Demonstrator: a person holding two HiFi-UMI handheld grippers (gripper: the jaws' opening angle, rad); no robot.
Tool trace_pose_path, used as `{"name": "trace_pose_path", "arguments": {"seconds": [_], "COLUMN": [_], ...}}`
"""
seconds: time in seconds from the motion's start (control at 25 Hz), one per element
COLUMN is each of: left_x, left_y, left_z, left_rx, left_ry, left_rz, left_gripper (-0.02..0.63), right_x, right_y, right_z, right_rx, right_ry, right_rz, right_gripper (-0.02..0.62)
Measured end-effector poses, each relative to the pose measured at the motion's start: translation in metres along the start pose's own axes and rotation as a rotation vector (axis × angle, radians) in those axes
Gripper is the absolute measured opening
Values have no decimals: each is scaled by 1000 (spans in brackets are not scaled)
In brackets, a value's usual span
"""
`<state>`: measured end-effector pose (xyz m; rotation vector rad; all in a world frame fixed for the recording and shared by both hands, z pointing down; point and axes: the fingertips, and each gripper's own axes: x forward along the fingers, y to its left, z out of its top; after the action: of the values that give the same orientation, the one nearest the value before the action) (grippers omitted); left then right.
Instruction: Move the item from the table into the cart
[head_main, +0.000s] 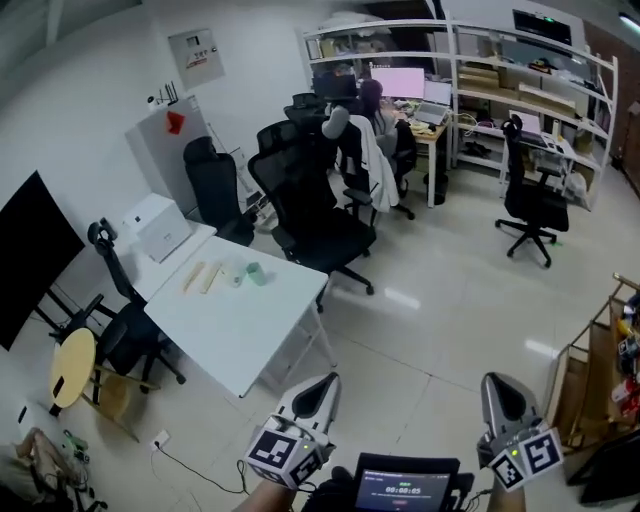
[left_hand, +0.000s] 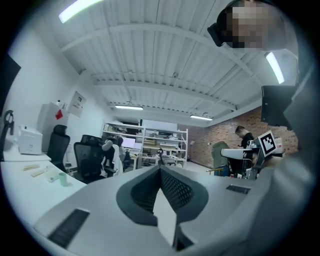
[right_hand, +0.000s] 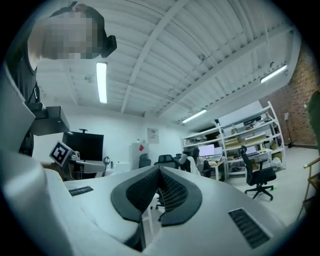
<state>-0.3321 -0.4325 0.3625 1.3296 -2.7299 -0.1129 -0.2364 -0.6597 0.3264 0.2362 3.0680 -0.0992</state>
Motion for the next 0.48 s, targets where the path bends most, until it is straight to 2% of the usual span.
{"name": "trace_pose_path", "arguments": {"seconds": [0.08, 0.2, 0.28, 0.48], "left_x": [-21, -69, -98, -138], "left_y": [59, 180, 247, 348], "left_z": [1, 13, 8, -3], "left_rx": [-7, -14, -21, -43], "left_ry": [-5, -14, -17, -30], "left_rz": [62, 163, 240, 386], "left_gripper": [1, 0, 0, 0], "right_x": [53, 153, 205, 295], "right_y": [34, 125, 178, 251], "right_z": [-14, -30, -47, -82], "right_rx": [12, 32, 21, 28], "right_ry": [14, 29, 44, 93], "right_rz": [46, 149, 226, 364], "right_gripper": [0, 0, 0, 0]}}
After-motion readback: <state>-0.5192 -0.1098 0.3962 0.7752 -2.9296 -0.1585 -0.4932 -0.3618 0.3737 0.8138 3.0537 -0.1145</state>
